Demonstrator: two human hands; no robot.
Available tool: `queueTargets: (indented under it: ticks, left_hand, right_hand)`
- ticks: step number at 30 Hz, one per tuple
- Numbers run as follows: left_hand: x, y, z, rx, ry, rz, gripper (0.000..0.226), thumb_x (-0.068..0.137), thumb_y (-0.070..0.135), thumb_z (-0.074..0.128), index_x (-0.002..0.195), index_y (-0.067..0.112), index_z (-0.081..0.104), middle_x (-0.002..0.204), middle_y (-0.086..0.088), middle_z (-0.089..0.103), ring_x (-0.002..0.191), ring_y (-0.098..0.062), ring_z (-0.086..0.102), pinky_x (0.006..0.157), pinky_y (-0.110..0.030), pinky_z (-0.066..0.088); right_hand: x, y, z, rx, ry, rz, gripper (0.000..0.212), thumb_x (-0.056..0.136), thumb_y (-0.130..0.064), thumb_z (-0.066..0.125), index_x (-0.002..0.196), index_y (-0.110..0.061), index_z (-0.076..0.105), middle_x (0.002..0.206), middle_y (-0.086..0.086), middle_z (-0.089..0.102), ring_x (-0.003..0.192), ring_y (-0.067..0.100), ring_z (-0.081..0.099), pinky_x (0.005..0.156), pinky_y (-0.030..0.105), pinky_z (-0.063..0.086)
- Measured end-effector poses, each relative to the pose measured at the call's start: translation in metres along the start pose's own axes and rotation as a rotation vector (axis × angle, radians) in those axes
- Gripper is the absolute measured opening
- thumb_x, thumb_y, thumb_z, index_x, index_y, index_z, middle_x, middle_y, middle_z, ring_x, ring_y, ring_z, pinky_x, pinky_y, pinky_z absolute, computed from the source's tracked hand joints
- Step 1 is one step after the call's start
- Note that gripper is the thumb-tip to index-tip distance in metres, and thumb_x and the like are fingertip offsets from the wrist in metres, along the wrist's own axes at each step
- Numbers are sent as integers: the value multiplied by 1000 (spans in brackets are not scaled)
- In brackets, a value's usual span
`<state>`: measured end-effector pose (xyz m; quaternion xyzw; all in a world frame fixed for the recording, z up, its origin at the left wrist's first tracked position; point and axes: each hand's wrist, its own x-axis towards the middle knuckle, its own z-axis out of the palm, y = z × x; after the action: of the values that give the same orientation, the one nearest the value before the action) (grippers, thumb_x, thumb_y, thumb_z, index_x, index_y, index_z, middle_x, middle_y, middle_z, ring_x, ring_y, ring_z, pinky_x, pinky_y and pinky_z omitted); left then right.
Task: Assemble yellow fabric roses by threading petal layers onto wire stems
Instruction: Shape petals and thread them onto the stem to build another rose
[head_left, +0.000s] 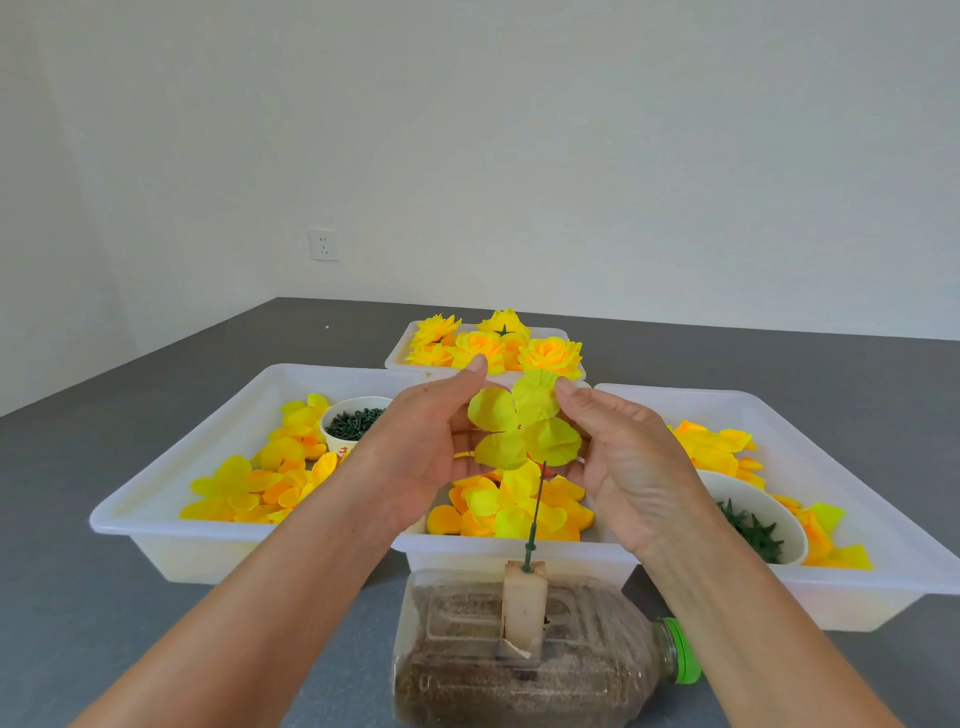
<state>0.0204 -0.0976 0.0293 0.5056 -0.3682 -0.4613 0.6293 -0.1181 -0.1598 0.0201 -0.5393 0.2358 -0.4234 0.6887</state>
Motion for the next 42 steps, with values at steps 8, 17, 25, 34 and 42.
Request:
queueTargets:
  ticks: [8,17,25,34,42]
  left_hand:
    - [-1,-5,-4,-35,37,158,4,72,6,66,72,7,62,63,-5,66,55,-15,62,52,-24,54]
    - [-8,-7,1,182,55,420,23,65,-16,71,70,3,59,72,-13,65,67,-19,61,60,-23,54]
    - [-11,-6,0,238,84,412,35,76,-21,55,88,11,62,86,0,66,81,-9,62,71,-22,53]
    - [-13,0,2,-150,-82,-18,35,65,13,67,98,3,61,78,-11,65,61,-20,64,56,-25,54]
    - [-11,0,-5,-160,-79,117,19,62,6,64,80,9,58,68,-1,68,64,-17,66,63,-26,56]
  right_hand:
    - [-2,2,-3,-62,-31,-10,36,52,-37,74,78,-12,73,78,6,71,70,17,65,73,37,51]
    - [-5,3,1,-314,54,-344,26,71,6,72,69,-19,71,71,-1,72,70,13,64,69,31,54]
    - [-5,6,-1,-583,130,-792,33,68,21,66,68,-12,64,74,1,63,72,5,59,67,13,47]
    - [-7,12,-3,-769,94,-953,22,68,14,67,72,-7,69,88,1,59,87,6,55,77,10,41]
    - [-11,5,-19,-139,167,-282,26,89,-1,52,101,-19,65,94,-1,72,90,10,67,75,25,50]
